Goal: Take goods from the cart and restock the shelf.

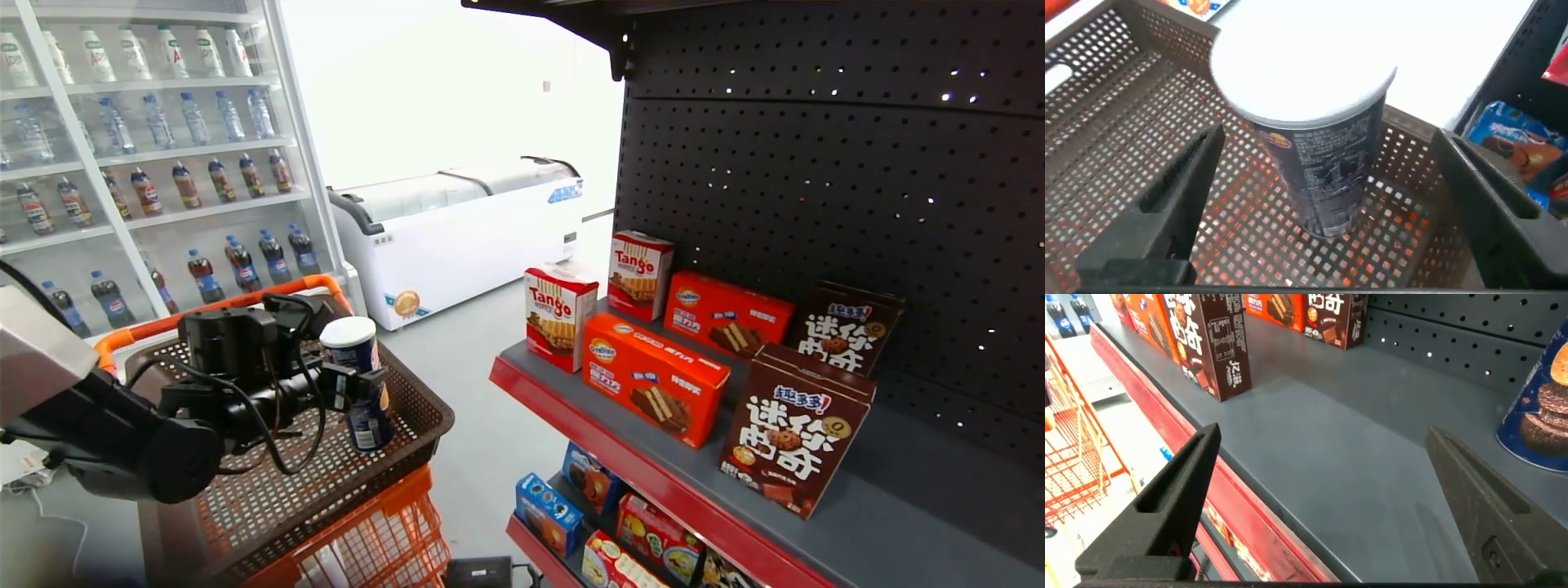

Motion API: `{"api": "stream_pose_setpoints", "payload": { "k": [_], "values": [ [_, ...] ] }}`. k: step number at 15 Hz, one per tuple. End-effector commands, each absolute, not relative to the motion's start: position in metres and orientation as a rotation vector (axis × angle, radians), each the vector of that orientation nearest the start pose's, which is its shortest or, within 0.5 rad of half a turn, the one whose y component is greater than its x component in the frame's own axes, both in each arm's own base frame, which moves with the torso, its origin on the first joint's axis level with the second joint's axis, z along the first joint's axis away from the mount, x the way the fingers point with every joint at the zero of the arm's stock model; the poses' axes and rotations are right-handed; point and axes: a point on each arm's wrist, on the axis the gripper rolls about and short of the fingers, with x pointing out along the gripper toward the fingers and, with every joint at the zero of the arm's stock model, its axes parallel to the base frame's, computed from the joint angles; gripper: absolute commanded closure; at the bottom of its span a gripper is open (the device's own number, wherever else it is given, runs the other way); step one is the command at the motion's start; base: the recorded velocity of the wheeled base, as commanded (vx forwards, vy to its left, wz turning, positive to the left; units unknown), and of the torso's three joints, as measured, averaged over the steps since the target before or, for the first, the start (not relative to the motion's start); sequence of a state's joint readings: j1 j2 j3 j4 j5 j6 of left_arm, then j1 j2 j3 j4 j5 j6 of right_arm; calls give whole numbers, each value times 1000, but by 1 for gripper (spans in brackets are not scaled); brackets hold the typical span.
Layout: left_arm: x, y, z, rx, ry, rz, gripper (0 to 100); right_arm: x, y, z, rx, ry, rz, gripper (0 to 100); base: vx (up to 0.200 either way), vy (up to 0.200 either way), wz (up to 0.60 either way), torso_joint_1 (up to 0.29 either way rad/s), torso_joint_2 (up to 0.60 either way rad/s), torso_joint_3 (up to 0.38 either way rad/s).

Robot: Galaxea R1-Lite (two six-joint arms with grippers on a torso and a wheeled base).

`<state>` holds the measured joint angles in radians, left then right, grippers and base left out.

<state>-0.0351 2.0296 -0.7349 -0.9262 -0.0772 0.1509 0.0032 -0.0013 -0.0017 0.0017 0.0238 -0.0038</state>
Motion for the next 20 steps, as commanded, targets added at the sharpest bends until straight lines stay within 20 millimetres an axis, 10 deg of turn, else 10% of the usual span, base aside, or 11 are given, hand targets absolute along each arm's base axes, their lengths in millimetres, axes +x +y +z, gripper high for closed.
{"api": "stream_pose_setpoints", "payload": {
  "k": [1, 10, 11, 16, 20],
  "values": [
    [358, -16, 57, 142, 422, -143, 0, -23, 0, 76, -5, 0, 28, 0, 0, 0, 0, 0, 0, 0],
    [387, -14, 37, 154, 380, -70, 0, -23, 0, 76, -5, 0, 28, 0, 0, 0, 0, 0, 0, 0],
    [388, -14, 36, 154, 369, -69, 100, -23, 0, 76, -5, 0, 28, 0, 0, 0, 0, 0, 0, 0],
    [390, -19, 41, 190, 333, -81, 100, -23, 0, 76, -5, 0, 29, 0, 0, 0, 0, 0, 0, 0],
    [384, -45, 83, 164, 254, -260, 100, -23, 0, 76, -5, 0, 28, 0, 0, 0, 0, 0, 0, 0]
  ]
}}
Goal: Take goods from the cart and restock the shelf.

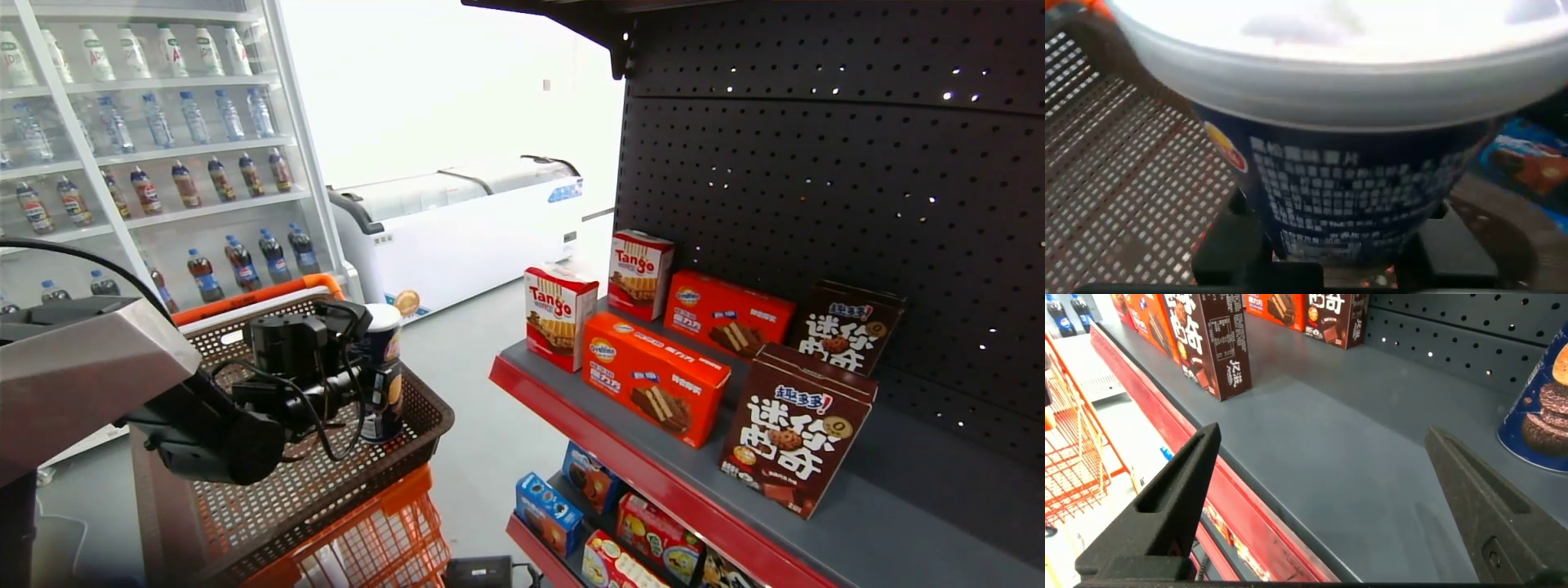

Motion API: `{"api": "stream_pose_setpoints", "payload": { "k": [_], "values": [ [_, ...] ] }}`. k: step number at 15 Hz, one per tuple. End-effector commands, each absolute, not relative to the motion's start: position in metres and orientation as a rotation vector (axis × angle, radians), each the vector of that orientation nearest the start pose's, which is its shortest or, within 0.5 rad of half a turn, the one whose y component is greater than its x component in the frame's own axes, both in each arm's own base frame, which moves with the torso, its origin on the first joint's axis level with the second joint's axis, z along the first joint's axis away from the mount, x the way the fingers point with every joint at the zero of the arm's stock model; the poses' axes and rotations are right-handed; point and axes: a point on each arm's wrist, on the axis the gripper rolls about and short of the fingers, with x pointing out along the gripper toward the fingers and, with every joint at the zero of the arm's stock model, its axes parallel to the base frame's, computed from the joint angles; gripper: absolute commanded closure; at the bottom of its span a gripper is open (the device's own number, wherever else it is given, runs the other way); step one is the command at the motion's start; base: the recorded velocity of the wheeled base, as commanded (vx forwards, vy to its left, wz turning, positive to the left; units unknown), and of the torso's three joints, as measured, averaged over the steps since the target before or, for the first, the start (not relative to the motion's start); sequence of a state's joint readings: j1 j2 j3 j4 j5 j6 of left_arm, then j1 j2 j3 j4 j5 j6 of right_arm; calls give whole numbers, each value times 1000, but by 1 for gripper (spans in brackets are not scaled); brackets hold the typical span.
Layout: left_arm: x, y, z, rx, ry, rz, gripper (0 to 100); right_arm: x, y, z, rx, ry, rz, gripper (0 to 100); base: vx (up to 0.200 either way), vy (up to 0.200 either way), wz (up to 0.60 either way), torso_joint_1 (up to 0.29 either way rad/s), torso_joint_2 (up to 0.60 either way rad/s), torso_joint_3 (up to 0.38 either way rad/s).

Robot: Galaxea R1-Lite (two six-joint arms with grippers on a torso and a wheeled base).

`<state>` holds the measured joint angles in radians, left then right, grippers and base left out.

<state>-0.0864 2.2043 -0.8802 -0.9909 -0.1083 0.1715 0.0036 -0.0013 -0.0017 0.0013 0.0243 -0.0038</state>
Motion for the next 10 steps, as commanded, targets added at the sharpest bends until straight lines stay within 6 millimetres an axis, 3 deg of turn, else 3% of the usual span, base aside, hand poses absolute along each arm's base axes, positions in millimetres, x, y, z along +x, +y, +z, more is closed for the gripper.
{"api": "stream_pose_setpoints", "payload": {
  "k": [1, 3, 5, 6, 7, 8, 10],
  "values": [
    [376, -58, 102, 160, 244, -336, 100, -23, 0, 76, -5, 0, 28, 0, 0, 0, 0, 0, 0, 0],
    [354, -73, 145, 147, 217, -449, 100, -23, 0, 76, -5, 0, 29, 0, 0, 0, 0, 0, 0, 0],
    [322, -74, 181, 137, 244, -555, 100, -23, 0, 76, -5, 0, 28, 0, 0, 0, 0, 0, 0, 0],
    [320, -74, 182, 136, 246, -561, 100, -23, 0, 76, -5, 0, 29, 0, 0, 0, 0, 0, 0, 0],
    [293, -73, 199, 118, 265, -664, 100, -23, 0, 76, -5, 0, 28, 0, 0, 0, 0, 0, 0, 0],
    [284, -73, 204, 109, 251, -690, 100, -23, 0, 76, -5, 0, 29, 0, 0, 0, 0, 0, 0, 0],
    [276, -75, 203, 55, 235, -780, 100, -23, 0, 76, -5, 0, 29, 0, 0, 0, 0, 0, 0, 0]
  ]
}}
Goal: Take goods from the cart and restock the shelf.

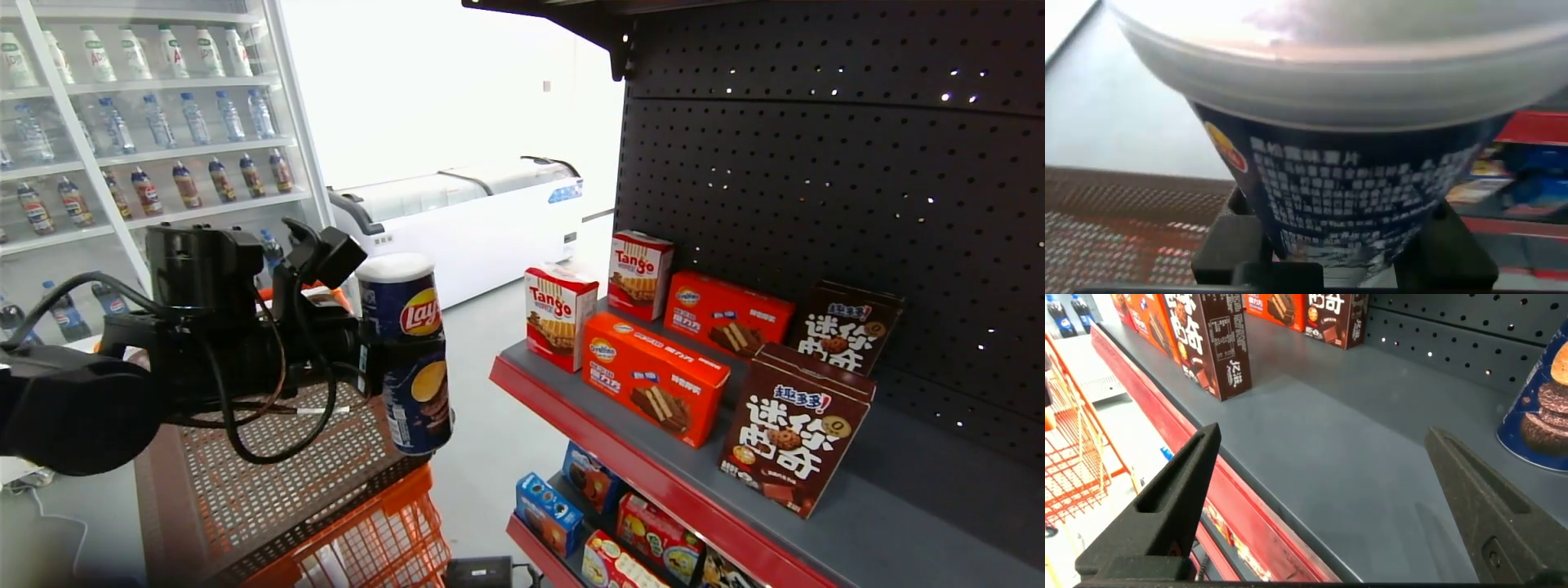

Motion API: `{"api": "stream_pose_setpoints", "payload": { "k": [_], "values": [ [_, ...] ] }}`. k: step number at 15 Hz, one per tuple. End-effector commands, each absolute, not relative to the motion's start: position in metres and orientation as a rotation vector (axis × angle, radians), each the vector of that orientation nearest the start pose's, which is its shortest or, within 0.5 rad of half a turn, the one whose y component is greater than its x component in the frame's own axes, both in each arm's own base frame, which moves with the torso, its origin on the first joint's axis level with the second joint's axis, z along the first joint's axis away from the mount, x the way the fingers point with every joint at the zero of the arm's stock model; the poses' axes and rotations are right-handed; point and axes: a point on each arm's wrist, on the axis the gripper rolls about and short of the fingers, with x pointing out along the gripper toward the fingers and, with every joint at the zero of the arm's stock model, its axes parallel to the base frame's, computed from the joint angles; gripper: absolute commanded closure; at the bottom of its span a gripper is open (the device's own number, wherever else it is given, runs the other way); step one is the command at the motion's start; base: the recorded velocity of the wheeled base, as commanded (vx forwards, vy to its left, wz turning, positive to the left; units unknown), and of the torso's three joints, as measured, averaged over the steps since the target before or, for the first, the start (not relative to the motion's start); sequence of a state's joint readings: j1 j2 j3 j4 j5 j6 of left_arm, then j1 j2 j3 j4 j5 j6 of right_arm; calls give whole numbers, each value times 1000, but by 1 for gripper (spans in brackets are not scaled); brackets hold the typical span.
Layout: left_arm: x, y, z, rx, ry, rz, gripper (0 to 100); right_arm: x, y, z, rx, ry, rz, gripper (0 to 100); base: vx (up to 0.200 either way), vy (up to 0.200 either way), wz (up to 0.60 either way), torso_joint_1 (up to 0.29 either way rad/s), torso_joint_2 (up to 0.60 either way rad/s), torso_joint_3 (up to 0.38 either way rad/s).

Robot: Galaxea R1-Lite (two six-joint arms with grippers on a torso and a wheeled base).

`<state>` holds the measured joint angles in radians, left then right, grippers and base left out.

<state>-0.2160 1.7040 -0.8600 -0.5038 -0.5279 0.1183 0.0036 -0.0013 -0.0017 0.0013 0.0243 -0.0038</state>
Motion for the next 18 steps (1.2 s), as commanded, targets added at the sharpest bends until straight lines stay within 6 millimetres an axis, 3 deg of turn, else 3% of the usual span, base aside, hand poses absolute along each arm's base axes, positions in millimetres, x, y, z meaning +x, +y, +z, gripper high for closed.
{"api": "stream_pose_setpoints", "payload": {
  "k": [1, 8, 14, 18],
  "values": [
    [273, -76, 205, 50, 198, -795, 100, -23, 0, 76, -5, 0, 28, 0, 0, 0, 0, 0, 0, 0],
    [261, -93, 200, 56, 170, -908, 100, -23, 0, 76, -5, 0, 28, 0, 0, 0, 0, 0, 0, 0],
    [231, -86, 219, 44, 167, -1026, 100, -23, 1, 76, -6, 0, 31, 0, 0, 0, 0, 0, 0, 0],
    [213, -100, 219, 46, 180, -1122, 100, -23, 1, 76, -6, 0, 32, 0, 0, 0, 0, 0, 0, 0]
  ]
}}
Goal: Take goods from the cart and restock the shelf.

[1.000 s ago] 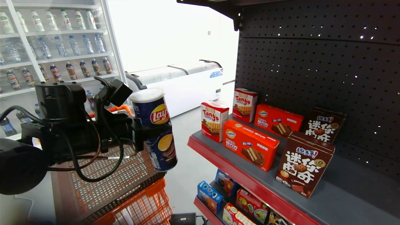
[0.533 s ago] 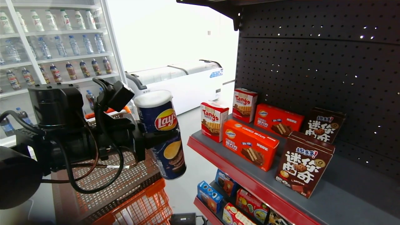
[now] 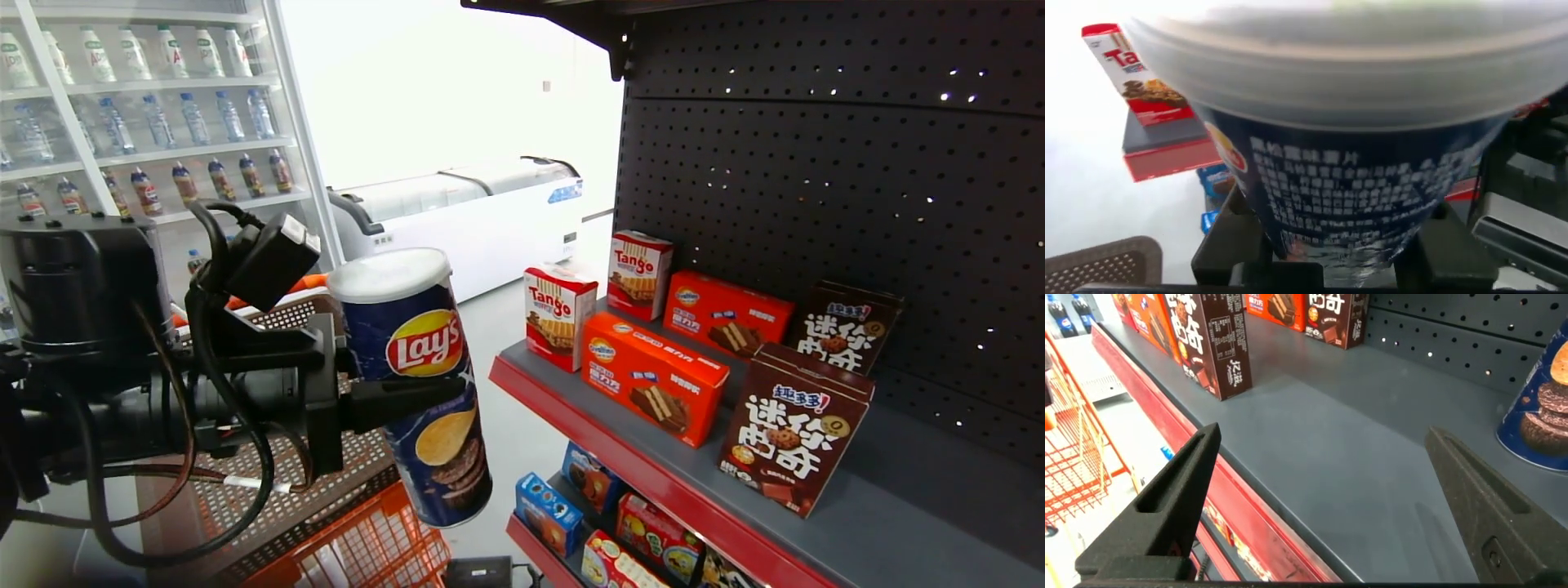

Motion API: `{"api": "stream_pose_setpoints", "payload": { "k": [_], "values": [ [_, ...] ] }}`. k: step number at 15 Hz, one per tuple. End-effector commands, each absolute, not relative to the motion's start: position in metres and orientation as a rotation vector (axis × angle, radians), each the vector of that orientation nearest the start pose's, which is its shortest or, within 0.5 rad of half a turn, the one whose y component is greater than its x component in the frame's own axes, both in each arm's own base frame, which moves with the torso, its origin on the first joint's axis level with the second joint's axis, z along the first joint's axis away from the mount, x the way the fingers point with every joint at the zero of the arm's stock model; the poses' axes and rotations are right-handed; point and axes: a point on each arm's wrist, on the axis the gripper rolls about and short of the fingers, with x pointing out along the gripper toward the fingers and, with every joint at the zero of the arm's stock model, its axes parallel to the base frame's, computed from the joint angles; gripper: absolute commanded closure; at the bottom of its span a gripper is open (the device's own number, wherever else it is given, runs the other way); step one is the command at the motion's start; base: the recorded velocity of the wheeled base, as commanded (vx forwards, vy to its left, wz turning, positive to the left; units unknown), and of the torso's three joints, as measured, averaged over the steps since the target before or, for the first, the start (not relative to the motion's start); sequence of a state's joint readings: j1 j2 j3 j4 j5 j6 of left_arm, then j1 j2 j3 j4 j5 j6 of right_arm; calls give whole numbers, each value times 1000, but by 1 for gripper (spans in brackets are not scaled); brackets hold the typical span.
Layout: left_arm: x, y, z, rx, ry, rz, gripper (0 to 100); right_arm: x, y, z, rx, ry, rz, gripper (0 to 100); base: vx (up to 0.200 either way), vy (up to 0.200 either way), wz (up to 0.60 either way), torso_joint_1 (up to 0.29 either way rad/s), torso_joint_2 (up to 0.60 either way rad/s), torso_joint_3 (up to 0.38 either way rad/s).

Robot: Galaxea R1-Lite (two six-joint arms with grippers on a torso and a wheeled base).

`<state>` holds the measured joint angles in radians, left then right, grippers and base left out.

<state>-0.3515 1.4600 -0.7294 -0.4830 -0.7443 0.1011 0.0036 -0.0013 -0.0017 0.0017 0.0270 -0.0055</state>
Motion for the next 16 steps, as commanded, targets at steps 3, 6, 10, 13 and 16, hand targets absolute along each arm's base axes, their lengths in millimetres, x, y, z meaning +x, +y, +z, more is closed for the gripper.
{"api": "stream_pose_setpoints", "payload": {
  "k": [3, 6, 10, 13, 16],
  "values": [
    [211, -103, 218, 47, 183, -1138, 100, -23, 1, 76, -6, 0, 31, 0, 0, 0, 0, 0, 0, 0],
    [210, -103, 219, 47, 180, -1139, 100, -23, 1, 76, -6, 0, 32, 0, 0, 0, 0, 0, 0, 0],
    [209, -103, 219, 46, 178, -1153, 100, -23, 1, 76, -6, 0, 32, 0, 0, 0, 0, 0, 0, 0],
    [209, -103, 220, 46, 174, -1159, 100, -23, 1, 76, -6, 0, 32, 0, 0, 0, -400, -2, 0, 2],
    [207, -104, 220, 47, 173, -1166, 100, -23, 1, 76, -6, 0, 32, 0, 0, 0, -600, -6, 4, 2]
  ]
}}
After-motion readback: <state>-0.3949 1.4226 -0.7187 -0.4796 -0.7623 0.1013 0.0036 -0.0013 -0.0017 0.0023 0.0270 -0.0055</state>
